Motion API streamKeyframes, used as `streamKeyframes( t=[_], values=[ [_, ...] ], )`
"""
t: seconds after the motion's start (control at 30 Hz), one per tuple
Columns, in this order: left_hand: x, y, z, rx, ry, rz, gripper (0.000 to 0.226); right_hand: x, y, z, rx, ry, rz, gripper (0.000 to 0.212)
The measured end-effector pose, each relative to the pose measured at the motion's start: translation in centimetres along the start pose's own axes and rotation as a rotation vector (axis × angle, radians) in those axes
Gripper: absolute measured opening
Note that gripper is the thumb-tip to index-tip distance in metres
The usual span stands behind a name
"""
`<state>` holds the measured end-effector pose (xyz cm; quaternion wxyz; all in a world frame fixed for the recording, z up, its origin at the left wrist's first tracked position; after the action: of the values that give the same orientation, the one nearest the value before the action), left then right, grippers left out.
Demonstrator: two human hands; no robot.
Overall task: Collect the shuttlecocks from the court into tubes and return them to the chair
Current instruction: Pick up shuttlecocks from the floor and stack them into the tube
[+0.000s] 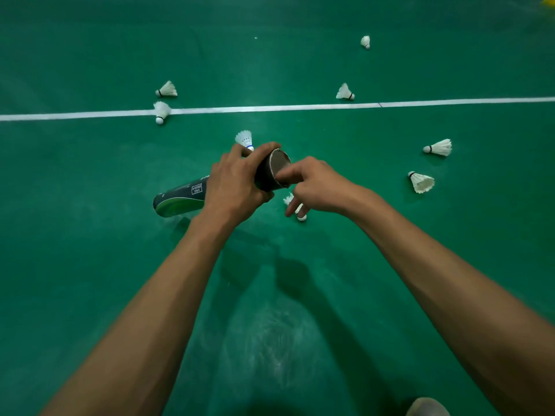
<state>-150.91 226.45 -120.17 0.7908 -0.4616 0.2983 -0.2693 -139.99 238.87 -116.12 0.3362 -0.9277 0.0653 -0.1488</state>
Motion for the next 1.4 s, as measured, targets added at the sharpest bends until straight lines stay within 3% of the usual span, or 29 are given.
streamKeyframes(
  t=[0.17,0.47,0.7,0.83,0.97,1.0,1.07,1.17,1.3,1.4],
  values=[
    [1.4,-0.2,-1.4,-0.066,-0.021,-0.036,0.093,-1.9,1.5,-1.4,0.170,0.040,-0.191,0.032],
    [4.0,-2.9,-5.9,-0.143,-0.131,-0.036,0.090,-5.2,6.0,-4.3,0.006,0.017,-0.431,0.028],
    [3.9,-3.5,-7.5,-0.177,-0.205,0.031,0.085,-7.7,7.9,-5.0,-0.089,-0.036,-0.504,0.033],
    [2.6,-1.7,-6.8,-0.140,-0.256,0.077,0.083,-8.8,6.9,-2.8,-0.310,-0.123,-0.336,0.040],
    [1.4,-0.1,-5.5,-0.138,-0.297,0.041,0.089,-10.0,5.5,2.2,-0.659,-0.073,0.199,0.040],
    [1.3,0.2,-5.2,-0.151,-0.296,0.022,0.090,-10.4,5.3,4.0,-0.621,-0.028,0.319,0.038],
    [1.3,0.7,-4.7,-0.174,-0.288,-0.014,0.089,-11.4,5.0,7.6,-0.301,0.060,0.410,0.031],
    [1.1,0.9,-4.1,-0.200,-0.277,-0.042,0.089,-12.3,5.4,12.0,0.212,0.173,0.155,0.050],
    [0.7,1.0,-2.9,-0.223,-0.278,-0.056,0.090,-12.7,5.0,15.7,0.398,0.221,-0.008,0.067],
    [0.5,0.9,-1.8,-0.232,-0.263,-0.053,0.091,-13.2,3.7,17.1,0.455,0.216,-0.017,0.053]
  ],
)
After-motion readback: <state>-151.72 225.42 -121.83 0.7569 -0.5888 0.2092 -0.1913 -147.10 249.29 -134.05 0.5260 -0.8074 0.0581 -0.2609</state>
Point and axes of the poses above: each hand's wrist, its own x-axis away from the middle knuckle, its own y-axis out of the palm, z = x × y, the point moved 1 cm from there along -x, towards the middle knuckle, and after that the axes turned 4 degrees about -z, right-handed, at the moved point
